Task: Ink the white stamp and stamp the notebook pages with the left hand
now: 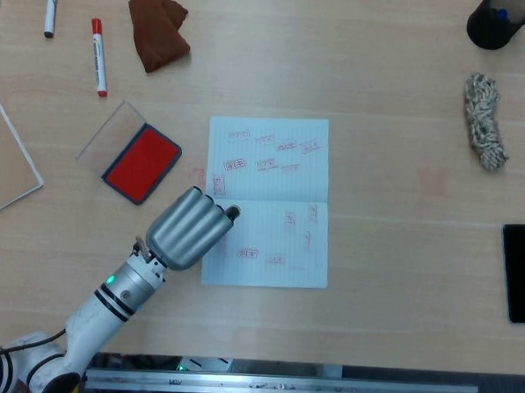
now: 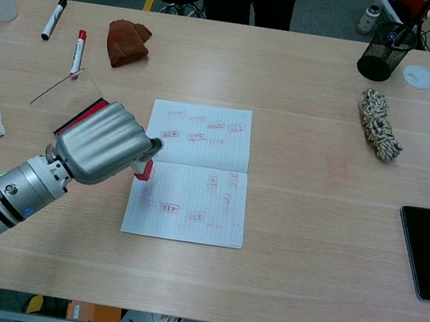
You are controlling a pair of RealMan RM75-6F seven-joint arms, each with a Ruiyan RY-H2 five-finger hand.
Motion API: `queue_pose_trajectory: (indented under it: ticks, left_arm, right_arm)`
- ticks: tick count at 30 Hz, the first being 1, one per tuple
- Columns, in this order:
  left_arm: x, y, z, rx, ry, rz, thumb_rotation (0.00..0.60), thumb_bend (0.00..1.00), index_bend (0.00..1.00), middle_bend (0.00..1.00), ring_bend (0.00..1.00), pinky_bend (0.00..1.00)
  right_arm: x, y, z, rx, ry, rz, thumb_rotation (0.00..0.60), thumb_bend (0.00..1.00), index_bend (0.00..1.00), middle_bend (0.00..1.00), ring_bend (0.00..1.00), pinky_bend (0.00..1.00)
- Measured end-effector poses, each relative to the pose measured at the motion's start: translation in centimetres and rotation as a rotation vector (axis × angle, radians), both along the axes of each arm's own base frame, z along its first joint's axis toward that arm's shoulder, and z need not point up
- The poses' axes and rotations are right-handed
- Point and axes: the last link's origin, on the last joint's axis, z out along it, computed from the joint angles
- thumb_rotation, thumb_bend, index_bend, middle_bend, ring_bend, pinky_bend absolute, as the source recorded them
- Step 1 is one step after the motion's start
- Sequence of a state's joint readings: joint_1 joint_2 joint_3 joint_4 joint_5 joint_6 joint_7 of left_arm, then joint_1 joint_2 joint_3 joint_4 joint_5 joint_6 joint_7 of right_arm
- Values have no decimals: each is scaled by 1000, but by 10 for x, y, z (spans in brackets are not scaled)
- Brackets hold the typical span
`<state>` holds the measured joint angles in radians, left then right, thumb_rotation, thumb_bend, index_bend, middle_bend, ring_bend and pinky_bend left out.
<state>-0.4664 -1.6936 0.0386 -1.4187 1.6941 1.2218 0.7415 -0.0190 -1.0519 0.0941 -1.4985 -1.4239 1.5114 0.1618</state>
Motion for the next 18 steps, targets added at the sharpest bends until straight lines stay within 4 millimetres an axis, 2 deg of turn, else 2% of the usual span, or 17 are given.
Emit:
queue_pose_trajectory:
  ticks: [6, 18]
  left_arm:
    - [-6, 7, 8, 17, -2, 17, 600, 281, 590, 1000, 1000, 1000]
    - [-47, 17, 3, 22, 78, 96, 600, 281, 588, 1000, 1000, 1000]
  right_arm:
    - [2, -3, -2, 8, -1, 11, 600, 261, 325, 386, 311, 420]
    - [6, -5, -4, 12, 4, 16, 600, 261, 325, 386, 311, 420]
